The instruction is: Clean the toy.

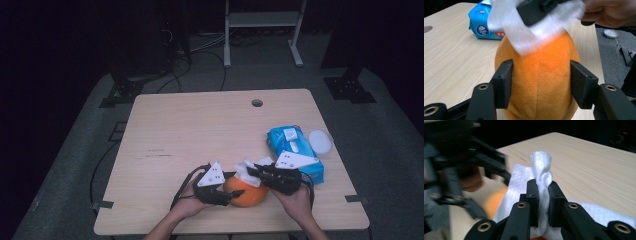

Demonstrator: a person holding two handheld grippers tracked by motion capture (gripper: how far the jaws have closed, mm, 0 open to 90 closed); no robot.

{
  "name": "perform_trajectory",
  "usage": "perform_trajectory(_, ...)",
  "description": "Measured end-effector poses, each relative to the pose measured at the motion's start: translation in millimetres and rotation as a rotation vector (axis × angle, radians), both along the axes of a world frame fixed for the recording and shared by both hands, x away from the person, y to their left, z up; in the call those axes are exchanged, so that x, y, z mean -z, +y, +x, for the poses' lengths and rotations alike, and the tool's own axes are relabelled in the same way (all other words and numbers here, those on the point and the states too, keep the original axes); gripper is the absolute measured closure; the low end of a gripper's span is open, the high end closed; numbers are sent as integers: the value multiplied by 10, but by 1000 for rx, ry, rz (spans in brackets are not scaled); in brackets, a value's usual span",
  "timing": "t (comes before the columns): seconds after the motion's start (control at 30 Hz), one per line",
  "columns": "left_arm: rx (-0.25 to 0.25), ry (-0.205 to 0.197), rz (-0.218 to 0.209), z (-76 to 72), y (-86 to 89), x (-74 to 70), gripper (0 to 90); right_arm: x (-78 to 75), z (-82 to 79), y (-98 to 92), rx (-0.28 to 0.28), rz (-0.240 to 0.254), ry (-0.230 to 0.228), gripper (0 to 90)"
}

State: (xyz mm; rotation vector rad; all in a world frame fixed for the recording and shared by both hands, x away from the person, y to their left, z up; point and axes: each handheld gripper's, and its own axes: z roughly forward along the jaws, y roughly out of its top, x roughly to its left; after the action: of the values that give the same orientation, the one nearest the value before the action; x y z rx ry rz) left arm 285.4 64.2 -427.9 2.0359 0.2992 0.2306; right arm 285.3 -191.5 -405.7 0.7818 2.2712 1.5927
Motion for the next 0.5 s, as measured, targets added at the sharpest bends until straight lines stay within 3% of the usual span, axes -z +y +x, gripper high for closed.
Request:
perform_trajectory(0.03,-2,7,-4,10,6,3,417,24,44,-115,48,1,16,809)
perform_trajectory(0.13,-1,7,-2,10,-3,4,408,27,34,-167,64,6,24,810)
perform_trajectory(0.23,-4,6,1,10,-10,0,404,6,-4,-115,49,9,14,810)
perform_trajectory(0.37,-8,12,2,11,-2,5,398,-33,-126,142,-55,7,-13,809)
perform_trajectory(0.43,-10,15,-1,11,4,8,399,-37,-145,186,-57,-29,-35,810)
perform_trajectory(0.5,-6,12,2,13,6,4,402,-34,-110,137,-38,-21,-20,811)
